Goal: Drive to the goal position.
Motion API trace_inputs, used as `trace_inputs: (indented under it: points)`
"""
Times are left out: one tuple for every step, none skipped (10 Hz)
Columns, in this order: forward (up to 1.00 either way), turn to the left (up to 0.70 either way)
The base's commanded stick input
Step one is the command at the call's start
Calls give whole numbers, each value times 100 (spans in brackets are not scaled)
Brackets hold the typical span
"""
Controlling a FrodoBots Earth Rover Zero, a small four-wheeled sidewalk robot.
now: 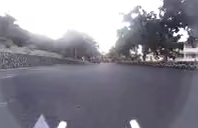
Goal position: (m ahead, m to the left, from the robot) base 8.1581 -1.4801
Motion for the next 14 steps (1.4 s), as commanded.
trace_inputs:
  points:
    - [70,0]
    - [70,0]
    - [70,0]
    - [70,0]
    - [70,0]
    - [70,0]
    - [70,0]
    - [70,0]
    - [70,0]
    - [70,0]
    - [70,0]
    - [70,0]
    - [70,0]
    - [70,0]
